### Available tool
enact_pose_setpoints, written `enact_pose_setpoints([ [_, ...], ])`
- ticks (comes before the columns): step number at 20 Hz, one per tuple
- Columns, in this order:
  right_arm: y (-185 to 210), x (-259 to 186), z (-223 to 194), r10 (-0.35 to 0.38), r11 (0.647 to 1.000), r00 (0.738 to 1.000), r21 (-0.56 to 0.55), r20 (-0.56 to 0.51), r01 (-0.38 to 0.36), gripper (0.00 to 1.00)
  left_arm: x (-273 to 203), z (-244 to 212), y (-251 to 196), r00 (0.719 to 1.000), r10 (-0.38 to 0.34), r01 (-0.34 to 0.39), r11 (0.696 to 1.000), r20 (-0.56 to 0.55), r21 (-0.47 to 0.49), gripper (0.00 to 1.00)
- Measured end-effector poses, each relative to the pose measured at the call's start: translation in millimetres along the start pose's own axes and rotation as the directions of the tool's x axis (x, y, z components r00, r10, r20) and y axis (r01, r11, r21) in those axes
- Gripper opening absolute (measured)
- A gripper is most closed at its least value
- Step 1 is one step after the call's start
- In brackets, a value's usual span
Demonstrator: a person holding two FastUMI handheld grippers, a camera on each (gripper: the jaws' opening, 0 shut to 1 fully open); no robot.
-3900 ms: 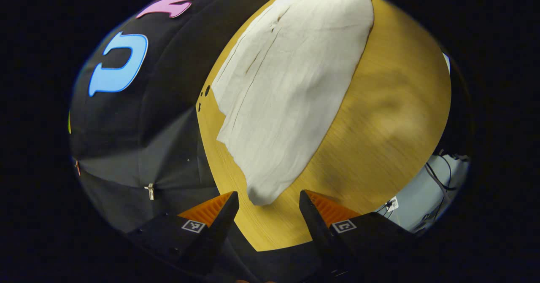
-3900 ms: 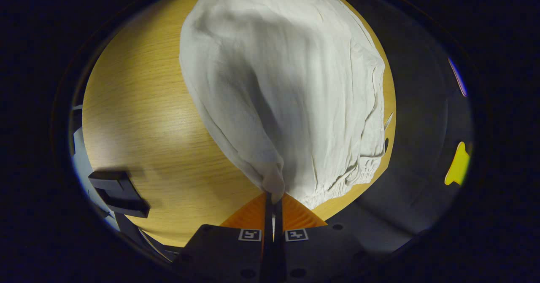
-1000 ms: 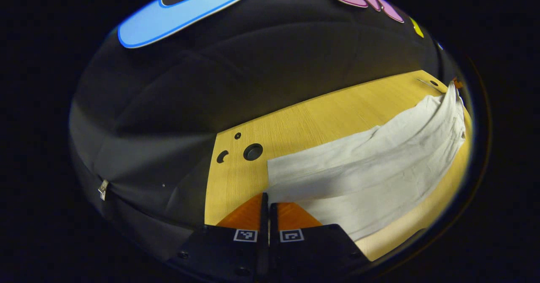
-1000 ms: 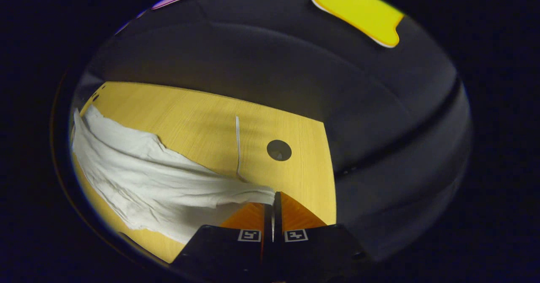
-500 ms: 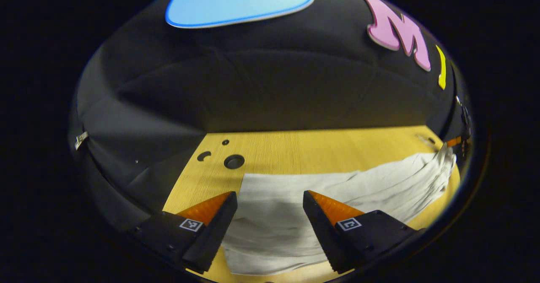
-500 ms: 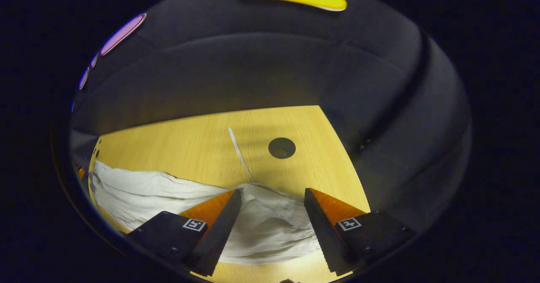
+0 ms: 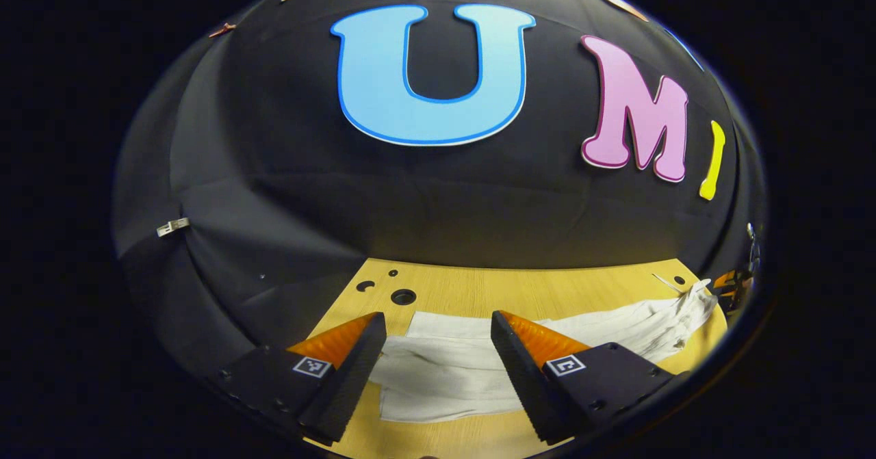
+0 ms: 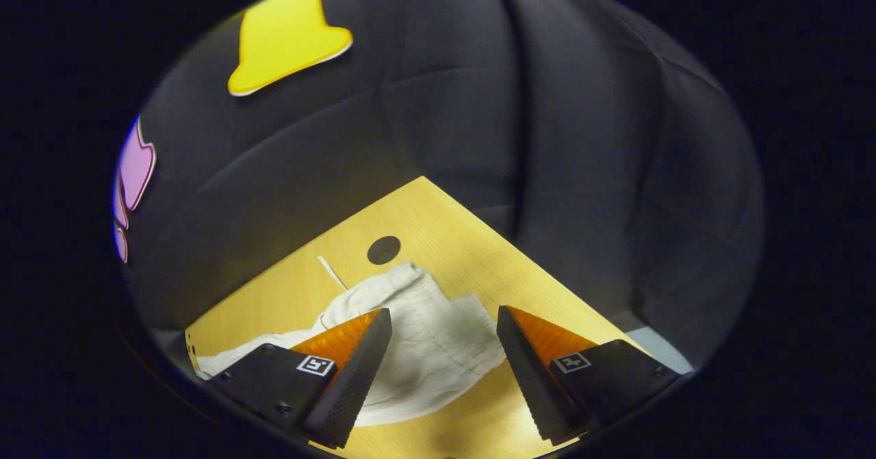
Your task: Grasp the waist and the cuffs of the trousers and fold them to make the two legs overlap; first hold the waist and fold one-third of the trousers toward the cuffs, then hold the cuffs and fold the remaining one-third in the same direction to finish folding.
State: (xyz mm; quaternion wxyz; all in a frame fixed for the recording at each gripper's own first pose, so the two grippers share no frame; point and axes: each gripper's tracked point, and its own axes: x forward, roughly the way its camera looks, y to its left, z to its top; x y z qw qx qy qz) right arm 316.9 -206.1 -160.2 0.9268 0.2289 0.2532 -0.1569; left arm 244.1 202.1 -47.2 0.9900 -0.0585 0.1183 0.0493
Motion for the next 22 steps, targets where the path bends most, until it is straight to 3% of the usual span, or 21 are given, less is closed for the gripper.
enact_pose_setpoints([
  [3,-17,2,-18,-0.034,0.995,0.999,0.088,-0.011,0.035,0.99,-24,-4,-8,1.000,-0.001,0.001,1.000,-0.024,-0.022,0.96],
  [8,-23,8,-30,-0.051,0.990,0.999,0.128,0.013,0.049,0.99,-46,-5,-42,0.999,-0.020,0.018,0.997,-0.028,-0.070,0.96],
  [11,-24,13,-30,-0.071,0.994,0.997,0.082,0.041,0.067,0.99,-48,-19,-66,0.997,-0.035,0.030,0.996,-0.062,-0.087,0.96],
  [13,-25,15,-31,-0.098,0.995,0.994,0.026,0.056,0.097,0.97,-52,-20,-70,0.998,0.027,-0.031,0.997,-0.057,-0.068,0.96],
  [15,-26,13,-31,-0.132,0.990,0.990,-0.053,0.047,0.134,0.94,-58,-21,-92,0.999,0.017,-0.020,0.998,-0.047,-0.061,0.96],
  [17,-23,10,-33,-0.140,0.984,0.990,-0.109,0.024,0.142,0.84,-63,-21,-114,0.999,-0.018,0.015,0.999,-0.046,-0.051,0.96],
  [18,-19,11,-37,-0.126,0.985,0.992,-0.119,0.004,0.125,0.72,-66,-20,-121,0.999,-0.026,0.024,0.999,-0.047,-0.045,0.96],
  [20,-13,8,-48,-0.111,0.985,0.993,-0.135,-0.037,0.105,0.57,-70,-17,-133,0.998,-0.038,0.036,0.999,-0.043,-0.040,0.96],
  [21,-11,8,-49,-0.114,0.985,0.992,-0.135,-0.048,0.107,0.56,-73,-14,-142,0.998,-0.053,0.052,0.998,-0.032,-0.040,0.96],
  [22,-8,7,-50,-0.107,0.985,0.993,-0.142,-0.052,0.099,0.39,-75,-12,-149,0.997,-0.070,0.069,0.997,-0.024,-0.038,0.96],
])
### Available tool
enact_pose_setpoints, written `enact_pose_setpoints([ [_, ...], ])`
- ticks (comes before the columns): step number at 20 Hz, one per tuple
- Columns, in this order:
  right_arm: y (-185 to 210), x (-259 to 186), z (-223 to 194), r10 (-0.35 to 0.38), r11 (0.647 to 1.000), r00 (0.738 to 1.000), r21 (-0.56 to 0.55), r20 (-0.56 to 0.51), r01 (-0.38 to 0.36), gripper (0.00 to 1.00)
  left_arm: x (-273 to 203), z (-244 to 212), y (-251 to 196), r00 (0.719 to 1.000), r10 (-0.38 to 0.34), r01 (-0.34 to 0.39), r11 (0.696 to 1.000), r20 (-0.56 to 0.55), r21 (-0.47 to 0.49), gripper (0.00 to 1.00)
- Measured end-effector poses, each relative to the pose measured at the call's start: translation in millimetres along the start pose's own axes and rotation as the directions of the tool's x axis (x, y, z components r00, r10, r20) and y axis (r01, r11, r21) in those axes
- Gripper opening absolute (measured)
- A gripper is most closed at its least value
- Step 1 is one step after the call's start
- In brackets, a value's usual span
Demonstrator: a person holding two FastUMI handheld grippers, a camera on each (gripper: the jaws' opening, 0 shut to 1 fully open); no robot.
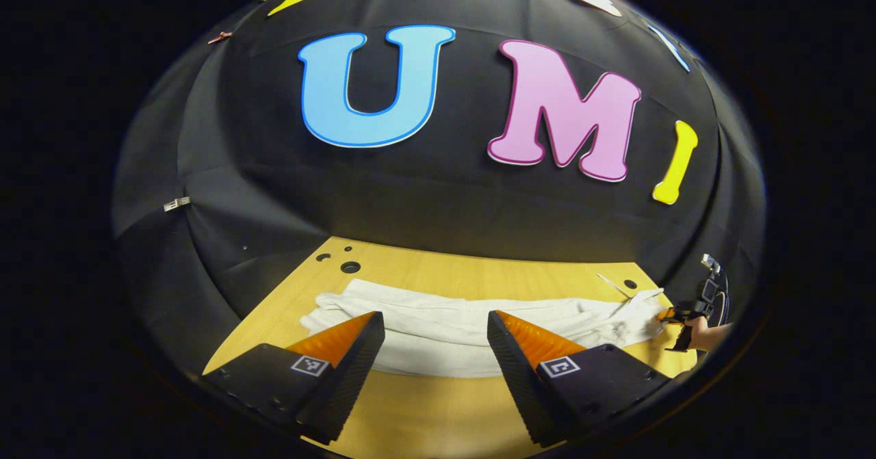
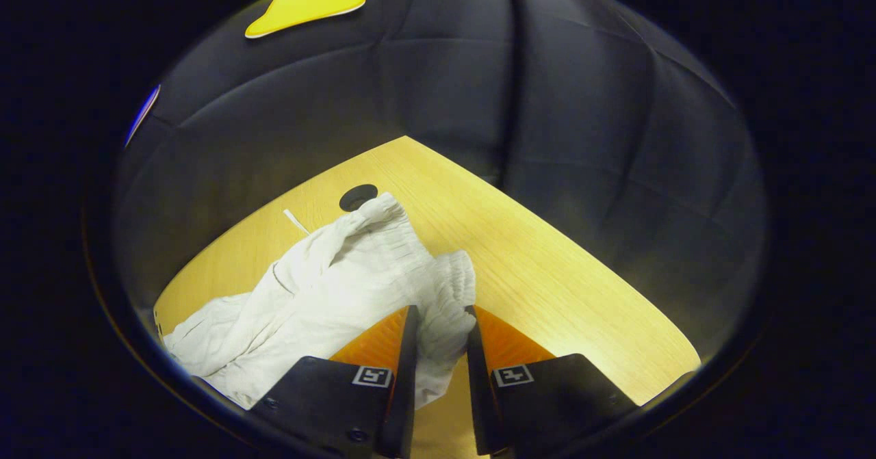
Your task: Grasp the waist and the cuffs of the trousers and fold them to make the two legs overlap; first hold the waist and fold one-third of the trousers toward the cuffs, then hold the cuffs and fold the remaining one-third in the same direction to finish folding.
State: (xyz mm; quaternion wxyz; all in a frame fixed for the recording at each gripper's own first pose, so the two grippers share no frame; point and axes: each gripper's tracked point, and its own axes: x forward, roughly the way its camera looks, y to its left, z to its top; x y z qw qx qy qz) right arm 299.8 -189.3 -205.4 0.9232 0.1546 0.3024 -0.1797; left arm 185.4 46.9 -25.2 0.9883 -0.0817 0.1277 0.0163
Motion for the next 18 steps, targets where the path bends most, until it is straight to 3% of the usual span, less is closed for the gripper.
enact_pose_setpoints([
  [4,7,-8,-2,0.023,1.000,0.999,0.002,-0.036,-0.023,0.16,-1,5,-9,0.999,-0.044,0.043,0.999,0.005,0.028,0.96],
  [12,22,-89,60,0.035,0.992,0.986,-0.128,0.164,-0.014,0.16,-7,10,17,0.996,-0.086,0.087,0.996,0.026,-0.013,0.96],
  [18,50,-145,82,0.125,0.975,0.952,-0.212,0.280,-0.066,0.15,-22,-12,61,0.997,-0.076,0.076,0.997,0.013,-0.021,0.96],
])
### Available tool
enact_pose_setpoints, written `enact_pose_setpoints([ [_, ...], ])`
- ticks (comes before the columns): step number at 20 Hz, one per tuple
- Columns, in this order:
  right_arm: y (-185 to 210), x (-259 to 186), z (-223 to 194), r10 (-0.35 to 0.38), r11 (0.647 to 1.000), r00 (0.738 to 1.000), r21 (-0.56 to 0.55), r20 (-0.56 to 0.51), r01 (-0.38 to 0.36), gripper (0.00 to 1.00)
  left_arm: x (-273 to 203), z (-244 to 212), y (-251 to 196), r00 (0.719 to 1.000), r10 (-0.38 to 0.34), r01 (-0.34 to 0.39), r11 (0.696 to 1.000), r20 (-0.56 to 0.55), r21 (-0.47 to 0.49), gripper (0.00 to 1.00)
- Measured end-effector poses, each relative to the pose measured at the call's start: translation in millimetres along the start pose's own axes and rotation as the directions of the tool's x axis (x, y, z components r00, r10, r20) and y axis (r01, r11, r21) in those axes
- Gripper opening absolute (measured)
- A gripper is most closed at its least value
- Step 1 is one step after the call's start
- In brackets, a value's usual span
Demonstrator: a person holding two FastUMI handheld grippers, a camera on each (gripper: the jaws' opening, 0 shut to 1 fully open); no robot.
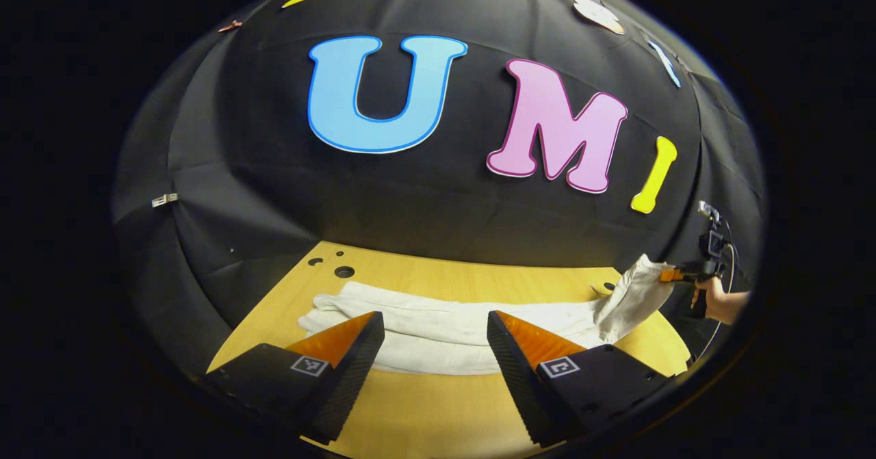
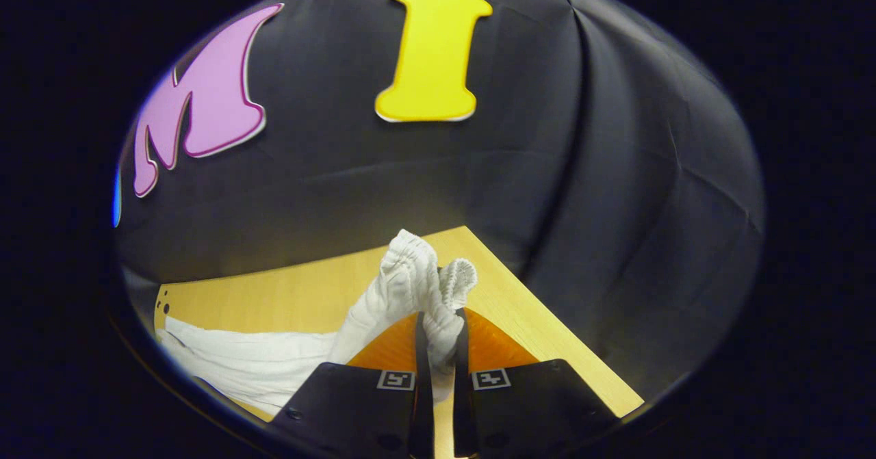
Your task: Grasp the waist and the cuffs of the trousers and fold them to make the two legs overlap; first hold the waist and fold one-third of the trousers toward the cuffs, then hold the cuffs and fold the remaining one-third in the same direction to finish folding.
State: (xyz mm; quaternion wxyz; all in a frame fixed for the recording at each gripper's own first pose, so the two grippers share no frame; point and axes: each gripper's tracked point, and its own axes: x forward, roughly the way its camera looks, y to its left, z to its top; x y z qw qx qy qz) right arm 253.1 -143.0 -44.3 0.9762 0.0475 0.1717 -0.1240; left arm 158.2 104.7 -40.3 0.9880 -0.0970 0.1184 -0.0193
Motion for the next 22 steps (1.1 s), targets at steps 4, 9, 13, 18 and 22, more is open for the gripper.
enact_pose_setpoints([
  [4,8,-30,16,0.081,0.995,0.996,-0.058,0.044,-0.079,0.15,-10,-28,32,0.999,0.025,-0.027,0.999,-0.043,-0.046,0.96],
  [9,1,-59,35,0.206,0.978,0.976,-0.049,0.069,-0.203,0.15,-28,-62,70,0.997,0.048,-0.056,0.990,-0.068,-0.127,0.96],
  [13,0,-62,38,0.291,0.956,0.957,-0.033,0.012,-0.290,0.15,-46,-90,98,0.993,0.074,-0.089,0.979,-0.088,-0.181,0.96],
  [18,-3,-60,31,0.373,0.926,0.923,-0.027,-0.092,-0.376,0.15,-67,-123,133,0.983,0.127,-0.153,0.968,-0.135,-0.200,0.92],
  [22,-8,-67,41,0.397,0.912,0.899,-0.029,-0.183,-0.408,0.22,-72,-141,148,0.978,0.149,-0.178,0.960,-0.145,-0.215,0.96],
])
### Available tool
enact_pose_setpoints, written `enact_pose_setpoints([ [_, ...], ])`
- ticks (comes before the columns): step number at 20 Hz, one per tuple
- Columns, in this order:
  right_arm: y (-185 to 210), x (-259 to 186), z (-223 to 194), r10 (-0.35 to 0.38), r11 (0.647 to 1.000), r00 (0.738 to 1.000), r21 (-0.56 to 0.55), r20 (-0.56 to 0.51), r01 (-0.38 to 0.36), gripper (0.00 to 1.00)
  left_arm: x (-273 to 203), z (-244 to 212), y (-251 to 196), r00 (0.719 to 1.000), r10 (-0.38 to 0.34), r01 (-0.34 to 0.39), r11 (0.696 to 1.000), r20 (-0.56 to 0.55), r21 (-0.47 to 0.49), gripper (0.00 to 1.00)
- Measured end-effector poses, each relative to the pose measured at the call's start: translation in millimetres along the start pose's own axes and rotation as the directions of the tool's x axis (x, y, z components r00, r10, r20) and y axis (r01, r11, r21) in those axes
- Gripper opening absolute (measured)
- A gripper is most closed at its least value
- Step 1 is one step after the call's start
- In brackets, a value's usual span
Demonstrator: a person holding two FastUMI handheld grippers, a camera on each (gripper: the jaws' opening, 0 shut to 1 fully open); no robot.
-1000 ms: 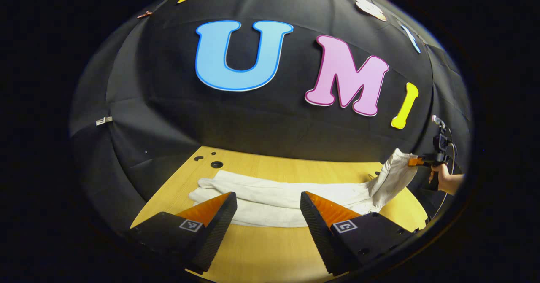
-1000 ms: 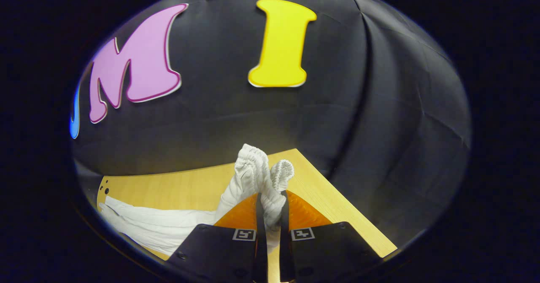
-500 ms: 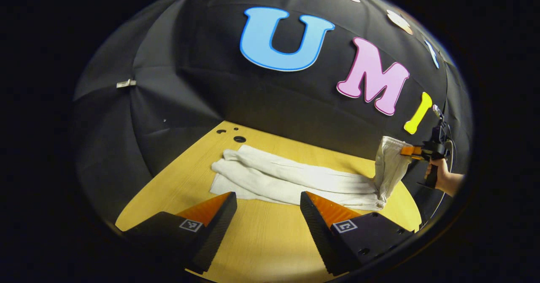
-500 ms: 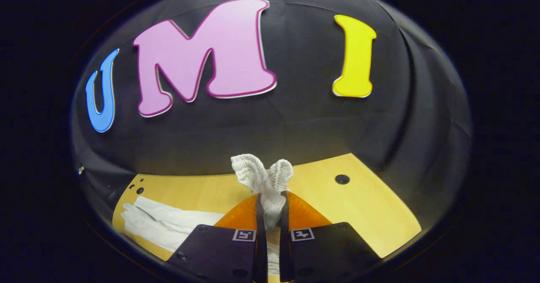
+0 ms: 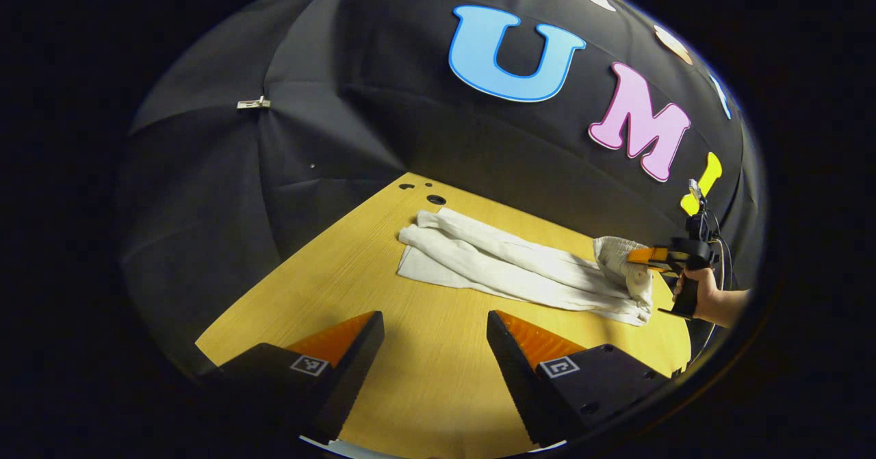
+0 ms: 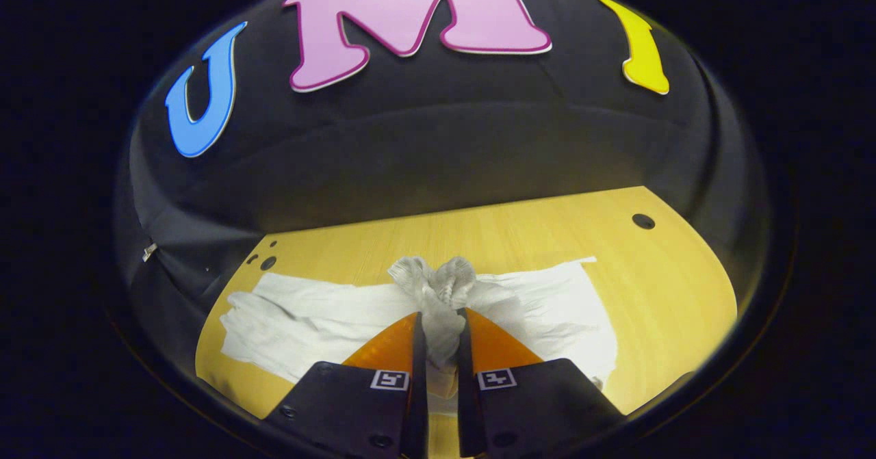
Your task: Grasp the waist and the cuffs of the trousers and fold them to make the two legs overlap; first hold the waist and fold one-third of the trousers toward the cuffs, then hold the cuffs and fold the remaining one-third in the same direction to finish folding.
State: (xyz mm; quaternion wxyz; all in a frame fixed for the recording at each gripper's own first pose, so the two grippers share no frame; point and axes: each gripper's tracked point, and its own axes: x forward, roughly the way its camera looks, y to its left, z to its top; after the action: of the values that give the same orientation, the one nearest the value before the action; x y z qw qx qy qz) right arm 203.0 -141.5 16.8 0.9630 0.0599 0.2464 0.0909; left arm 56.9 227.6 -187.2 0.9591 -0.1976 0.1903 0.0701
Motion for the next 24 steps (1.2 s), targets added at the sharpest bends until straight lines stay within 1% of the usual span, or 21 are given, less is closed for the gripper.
enact_pose_setpoints([
  [1,-1,-5,4,0.009,1.000,1.000,0.001,-0.015,-0.009,0.23,2,-3,1,1.000,0.004,-0.004,1.000,-0.002,-0.011,0.96],
  [2,3,-9,6,0.035,0.999,0.999,0.018,-0.038,-0.035,0.27,4,-4,1,1.000,0.003,-0.003,1.000,-0.005,-0.024,0.96],
  [3,10,-9,7,0.076,0.996,0.995,0.054,-0.070,-0.072,0.31,7,-5,0,1.000,0.000,-0.001,0.999,-0.005,-0.039,0.96],
  [4,17,-16,11,0.127,0.989,0.987,0.092,-0.100,-0.118,0.37,10,-2,-2,1.000,-0.004,0.004,0.999,-0.004,-0.048,0.96],
  [5,25,-25,12,0.162,0.982,0.979,0.115,-0.124,-0.148,0.43,16,0,-6,1.000,-0.014,0.014,0.999,0.002,-0.052,0.96],
  [6,23,-32,13,0.174,0.980,0.975,0.116,-0.138,-0.159,0.49,22,6,-10,1.000,-0.025,0.026,0.998,0.008,-0.052,0.92],
  [7,22,-38,9,0.173,0.982,0.973,0.103,-0.153,-0.158,0.55,30,13,-12,0.999,-0.029,0.030,0.998,0.018,-0.050,0.96],
  [8,20,-37,1,0.153,0.986,0.975,0.085,-0.160,-0.141,0.70,39,22,-14,0.999,-0.031,0.032,0.998,0.028,-0.048,0.96],
  [10,19,-55,-5,0.130,0.989,0.983,0.088,-0.126,-0.120,1.00,62,39,-15,0.999,-0.020,0.023,0.998,0.045,-0.061,0.96],
  [12,10,-84,-11,0.115,0.990,0.987,0.090,-0.115,-0.104,0.98,89,56,-10,0.998,0.012,-0.006,0.995,0.056,-0.097,0.96],
  [15,-25,-121,-14,0.057,0.998,0.994,0.039,-0.093,-0.053,0.99,132,73,-4,0.997,0.045,-0.033,0.986,0.067,-0.165,0.96],
  [17,-50,-151,-18,0.017,0.999,0.996,0.044,-0.086,-0.013,0.99,164,73,7,0.996,0.075,-0.065,0.979,0.047,-0.191,0.96],
  [19,-78,-178,-19,-0.037,0.998,0.997,0.047,-0.064,0.040,0.99,196,73,15,0.994,0.103,-0.096,0.978,0.028,-0.185,0.96],
  [21,-107,-205,-20,-0.099,0.995,0.994,0.023,-0.046,0.100,0.99,224,71,18,0.992,0.128,-0.126,0.976,-0.003,-0.179,0.96],
  [24,-135,-241,-29,-0.151,0.988,0.987,0.018,-0.056,0.152,0.99,256,63,23,0.985,0.168,-0.173,0.975,-0.046,-0.137,0.96],
])
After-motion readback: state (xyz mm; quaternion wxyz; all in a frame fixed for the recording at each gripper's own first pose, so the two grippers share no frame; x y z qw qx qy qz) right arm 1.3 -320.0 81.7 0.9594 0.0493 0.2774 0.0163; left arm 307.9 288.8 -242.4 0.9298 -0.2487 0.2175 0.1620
